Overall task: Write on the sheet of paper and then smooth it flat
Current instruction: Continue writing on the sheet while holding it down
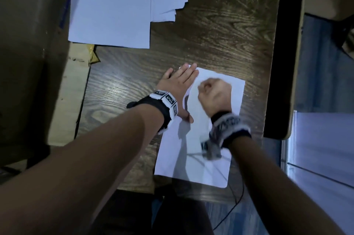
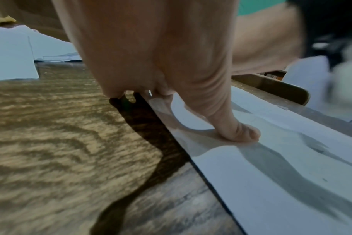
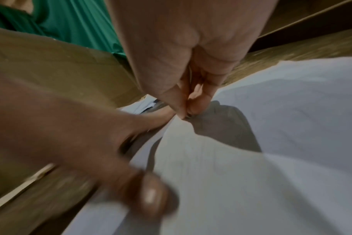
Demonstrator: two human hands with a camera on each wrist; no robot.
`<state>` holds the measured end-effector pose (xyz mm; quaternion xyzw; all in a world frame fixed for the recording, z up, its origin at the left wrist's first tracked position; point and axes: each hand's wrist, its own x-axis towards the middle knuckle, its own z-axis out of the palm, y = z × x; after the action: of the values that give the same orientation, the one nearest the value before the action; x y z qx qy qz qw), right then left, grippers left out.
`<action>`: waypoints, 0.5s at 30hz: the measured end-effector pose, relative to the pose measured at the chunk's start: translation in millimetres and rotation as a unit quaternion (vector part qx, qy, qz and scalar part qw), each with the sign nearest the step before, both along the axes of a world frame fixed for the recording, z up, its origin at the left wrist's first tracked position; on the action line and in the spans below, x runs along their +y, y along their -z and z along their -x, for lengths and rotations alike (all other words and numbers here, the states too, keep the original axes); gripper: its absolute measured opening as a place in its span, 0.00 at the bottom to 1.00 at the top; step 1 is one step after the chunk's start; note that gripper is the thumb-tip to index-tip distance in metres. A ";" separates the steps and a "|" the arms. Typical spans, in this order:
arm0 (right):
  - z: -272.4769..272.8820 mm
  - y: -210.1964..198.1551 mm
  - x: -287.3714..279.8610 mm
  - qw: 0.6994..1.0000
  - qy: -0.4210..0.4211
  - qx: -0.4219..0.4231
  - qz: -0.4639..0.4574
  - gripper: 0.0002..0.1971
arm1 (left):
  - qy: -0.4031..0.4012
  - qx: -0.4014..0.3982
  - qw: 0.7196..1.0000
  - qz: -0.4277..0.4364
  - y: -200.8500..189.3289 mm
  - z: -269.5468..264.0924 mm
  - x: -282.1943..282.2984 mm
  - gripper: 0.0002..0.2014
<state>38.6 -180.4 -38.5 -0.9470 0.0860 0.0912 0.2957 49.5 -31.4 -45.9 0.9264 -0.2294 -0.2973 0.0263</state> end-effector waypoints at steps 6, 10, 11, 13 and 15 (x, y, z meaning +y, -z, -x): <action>-22.2 -8.6 1.0 1.000 0.003 0.030 -0.005 0.05 | 0.000 0.007 1.000 -0.005 -1.7 -3.2 1.2 0.77; -29.8 -4.3 -0.2 0.999 0.041 0.015 -0.008 0.05 | 0.000 0.004 1.000 -0.011 0.0 -1.7 -1.2 0.76; -13.7 -6.2 -0.6 0.999 0.037 0.016 -0.003 0.05 | -0.001 0.000 1.000 -0.009 -0.3 -1.2 -1.1 0.76; 18.6 -11.2 -1.1 1.000 0.003 0.007 -0.009 0.05 | 0.002 -0.004 1.000 -0.009 -1.5 -1.6 -0.3 0.77; 17.3 -16.2 -2.7 0.999 -0.024 0.021 -0.007 0.04 | 0.005 0.000 1.000 -0.006 -1.8 -3.3 0.7 0.76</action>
<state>21.3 -183.0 -22.4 -0.9445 0.0688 0.1190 0.2982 52.8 -30.7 -44.1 0.9253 -0.2323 -0.2991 0.0192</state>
